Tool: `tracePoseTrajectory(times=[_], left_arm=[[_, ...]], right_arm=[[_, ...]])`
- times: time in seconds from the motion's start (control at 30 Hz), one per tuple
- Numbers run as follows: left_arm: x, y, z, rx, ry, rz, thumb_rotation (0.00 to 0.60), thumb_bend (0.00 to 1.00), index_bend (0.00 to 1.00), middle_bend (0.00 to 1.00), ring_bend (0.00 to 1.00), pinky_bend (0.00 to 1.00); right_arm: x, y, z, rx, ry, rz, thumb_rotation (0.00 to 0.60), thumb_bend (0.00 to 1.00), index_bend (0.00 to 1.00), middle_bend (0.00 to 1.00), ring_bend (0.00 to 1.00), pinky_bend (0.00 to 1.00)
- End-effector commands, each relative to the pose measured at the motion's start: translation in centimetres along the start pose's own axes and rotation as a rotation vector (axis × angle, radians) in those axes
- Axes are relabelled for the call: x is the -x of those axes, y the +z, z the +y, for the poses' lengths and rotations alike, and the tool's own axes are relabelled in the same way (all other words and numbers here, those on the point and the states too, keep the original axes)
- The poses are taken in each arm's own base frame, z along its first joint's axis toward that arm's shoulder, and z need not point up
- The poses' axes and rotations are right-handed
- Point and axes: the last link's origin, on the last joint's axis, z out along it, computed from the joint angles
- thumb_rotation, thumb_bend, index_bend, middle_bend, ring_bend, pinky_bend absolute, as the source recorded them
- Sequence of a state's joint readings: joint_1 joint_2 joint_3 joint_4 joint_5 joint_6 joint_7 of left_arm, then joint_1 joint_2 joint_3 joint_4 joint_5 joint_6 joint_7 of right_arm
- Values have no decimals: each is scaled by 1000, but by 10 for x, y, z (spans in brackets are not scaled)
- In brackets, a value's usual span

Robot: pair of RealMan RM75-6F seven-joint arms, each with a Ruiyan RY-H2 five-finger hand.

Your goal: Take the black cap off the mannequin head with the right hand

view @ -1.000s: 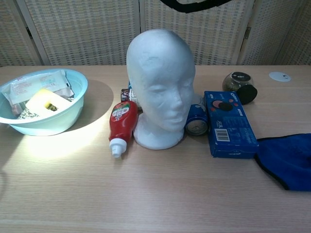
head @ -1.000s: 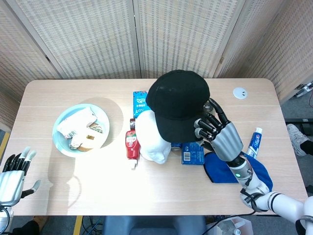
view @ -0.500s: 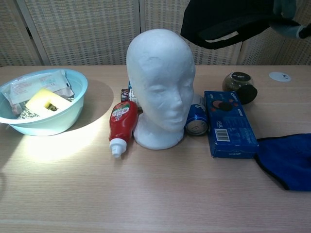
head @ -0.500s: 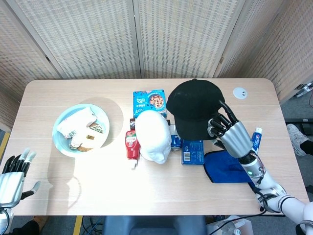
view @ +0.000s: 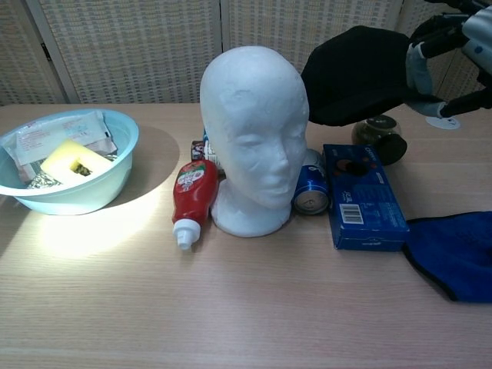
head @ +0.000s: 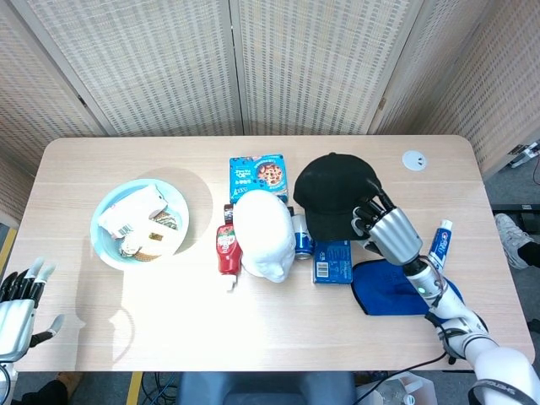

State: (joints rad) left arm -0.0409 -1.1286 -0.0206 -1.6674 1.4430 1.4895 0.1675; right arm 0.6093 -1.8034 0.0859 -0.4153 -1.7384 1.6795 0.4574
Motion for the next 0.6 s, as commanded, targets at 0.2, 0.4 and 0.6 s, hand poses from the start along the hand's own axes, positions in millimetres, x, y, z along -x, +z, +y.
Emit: tracePoseTrajectory(times=[0.2, 0.4, 0.6], left_arm=[[0, 0, 1, 3, 4, -3, 600, 246, 39, 14, 79, 28], [-1, -1, -2, -10, 2, -2, 600, 246, 38, 14, 79, 28], [1, 0, 0, 2, 4, -13, 600, 246, 39, 14, 79, 28]], right_arm=[[29, -4, -10, 22, 31, -85, 600, 497, 1000, 568, 321, 73], [34, -14, -12, 49, 56, -98, 600, 367, 941, 487, 314, 73], [39, -25, -11, 128, 44, -116, 600, 0, 575, 293, 149, 73]])
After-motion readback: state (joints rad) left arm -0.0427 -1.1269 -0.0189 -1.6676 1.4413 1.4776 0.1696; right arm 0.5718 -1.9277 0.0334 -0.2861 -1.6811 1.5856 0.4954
